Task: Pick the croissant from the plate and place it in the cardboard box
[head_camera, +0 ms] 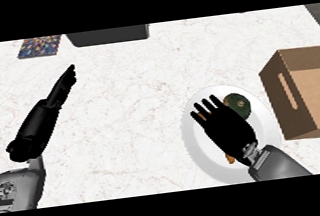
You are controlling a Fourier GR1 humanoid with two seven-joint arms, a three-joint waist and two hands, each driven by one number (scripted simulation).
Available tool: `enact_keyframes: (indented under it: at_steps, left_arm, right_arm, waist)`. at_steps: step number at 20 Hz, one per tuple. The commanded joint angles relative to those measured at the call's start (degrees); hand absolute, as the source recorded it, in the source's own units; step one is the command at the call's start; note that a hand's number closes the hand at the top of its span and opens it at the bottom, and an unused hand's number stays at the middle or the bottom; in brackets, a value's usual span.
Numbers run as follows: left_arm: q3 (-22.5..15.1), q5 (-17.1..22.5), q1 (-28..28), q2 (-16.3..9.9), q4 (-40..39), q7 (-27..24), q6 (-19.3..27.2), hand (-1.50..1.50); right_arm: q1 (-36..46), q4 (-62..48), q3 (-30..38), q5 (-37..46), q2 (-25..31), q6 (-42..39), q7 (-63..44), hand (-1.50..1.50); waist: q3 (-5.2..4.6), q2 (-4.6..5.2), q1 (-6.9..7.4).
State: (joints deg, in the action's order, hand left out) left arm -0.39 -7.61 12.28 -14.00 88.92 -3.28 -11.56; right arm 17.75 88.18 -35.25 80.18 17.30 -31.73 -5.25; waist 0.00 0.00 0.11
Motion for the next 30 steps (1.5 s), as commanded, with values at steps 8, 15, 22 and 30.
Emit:
enact_keyframes:
  at_steps: [8,15,22,30]
  left_arm:
    - [0.9,-0.5,-2.6,0.8,1.6,-1.4,-1.2,0.00]
    - [3.2,-0.1,-2.5,-0.4,-0.2,-2.4,-0.7,0.00]
    - [4.3,0.8,-5.3,-2.0,0.4,-4.3,-2.6,0.00]
    - [2.9,-1.8,-3.1,-0.5,-0.8,-2.8,-0.3,0.00]
  right_arm:
    - [-0.8,-4.5,-1.3,4.4,0.9,15.0,11.2,1.50]
    - [-17.0,9.0,-6.3,-9.0,9.6,21.9,31.3,1.50]
    - [-33.8,23.4,-2.1,-19.3,25.2,36.9,45.9,1.50]
    - [-47.2,39.9,17.5,-39.3,40.5,46.1,58.1,1.50]
  waist:
    - [0.01,-0.03,0.03]
    - [0.11,-0.30,-3.07]
    - [0.06,-0.44,-2.68]
    - [0.01,-0.46,-3.68]
